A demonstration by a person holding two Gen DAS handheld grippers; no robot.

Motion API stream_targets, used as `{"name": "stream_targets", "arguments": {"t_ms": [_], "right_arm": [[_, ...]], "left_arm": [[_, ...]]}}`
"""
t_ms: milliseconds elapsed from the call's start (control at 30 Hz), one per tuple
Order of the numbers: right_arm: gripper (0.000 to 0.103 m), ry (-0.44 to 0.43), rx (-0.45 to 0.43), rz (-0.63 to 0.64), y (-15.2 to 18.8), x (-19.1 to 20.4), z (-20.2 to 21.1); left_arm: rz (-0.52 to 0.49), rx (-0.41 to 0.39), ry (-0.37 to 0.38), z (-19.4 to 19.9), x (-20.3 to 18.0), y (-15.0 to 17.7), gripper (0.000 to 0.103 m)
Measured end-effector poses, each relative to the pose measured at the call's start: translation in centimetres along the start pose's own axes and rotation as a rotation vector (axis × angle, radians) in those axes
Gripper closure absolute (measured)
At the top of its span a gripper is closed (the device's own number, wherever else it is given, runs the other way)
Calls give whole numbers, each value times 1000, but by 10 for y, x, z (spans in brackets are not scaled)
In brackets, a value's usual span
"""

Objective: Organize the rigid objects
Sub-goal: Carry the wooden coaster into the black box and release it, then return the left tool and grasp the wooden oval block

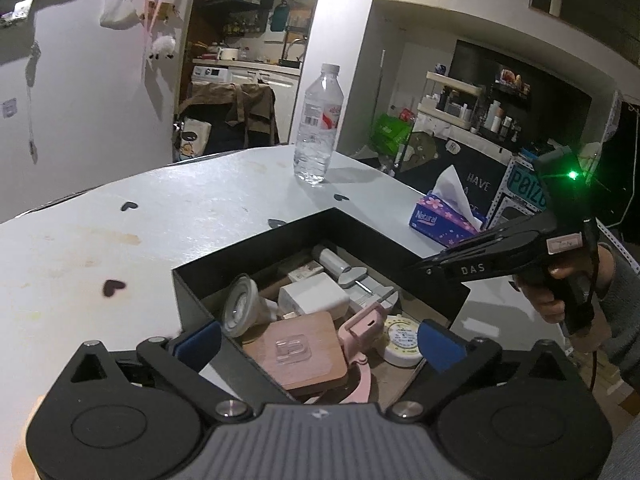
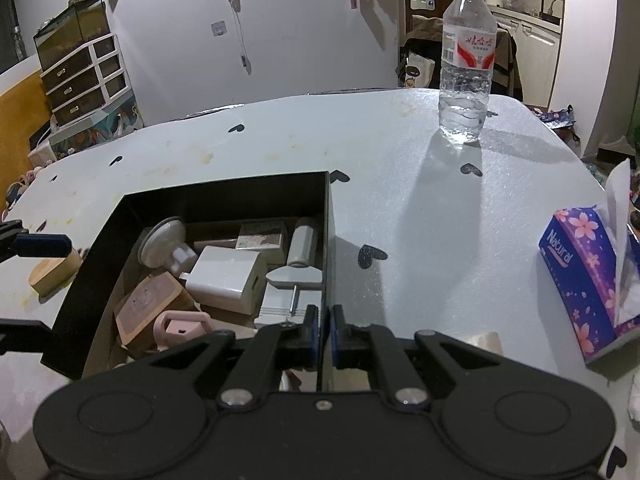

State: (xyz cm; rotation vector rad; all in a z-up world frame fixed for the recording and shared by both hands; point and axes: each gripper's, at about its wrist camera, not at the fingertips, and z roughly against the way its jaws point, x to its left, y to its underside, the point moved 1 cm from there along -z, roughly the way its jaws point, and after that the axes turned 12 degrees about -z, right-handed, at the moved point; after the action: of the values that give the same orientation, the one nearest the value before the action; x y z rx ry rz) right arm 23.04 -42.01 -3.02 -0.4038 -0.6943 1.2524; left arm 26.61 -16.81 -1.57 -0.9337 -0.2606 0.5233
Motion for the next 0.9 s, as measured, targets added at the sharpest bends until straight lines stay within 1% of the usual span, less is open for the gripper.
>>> {"name": "stream_targets", "arguments": {"t_ms": [133, 233, 400, 600, 733, 800, 900], "right_arm": [[98, 0, -5, 1, 1, 0, 1], [98, 4, -9, 3, 1, 1, 2], [98, 10, -15, 9, 2, 2, 3], [99, 24, -18, 22, 2, 5, 3], [99, 21, -20, 15, 3, 4, 3], [99, 21, -20, 14, 3, 4, 3], [99, 20, -20, 12, 3, 4, 3]], "left_arm": [[10, -1, -47, 8, 5, 6, 0], [33, -1, -98, 17, 11, 13, 0], [88, 4, -230, 35, 27, 33, 0], [195, 32, -395, 56, 53, 61, 0], [225, 57, -496, 64, 65, 77, 0], [220, 75, -520, 66, 70, 83, 0], [234, 95, -531, 65, 79, 89, 0]]}}
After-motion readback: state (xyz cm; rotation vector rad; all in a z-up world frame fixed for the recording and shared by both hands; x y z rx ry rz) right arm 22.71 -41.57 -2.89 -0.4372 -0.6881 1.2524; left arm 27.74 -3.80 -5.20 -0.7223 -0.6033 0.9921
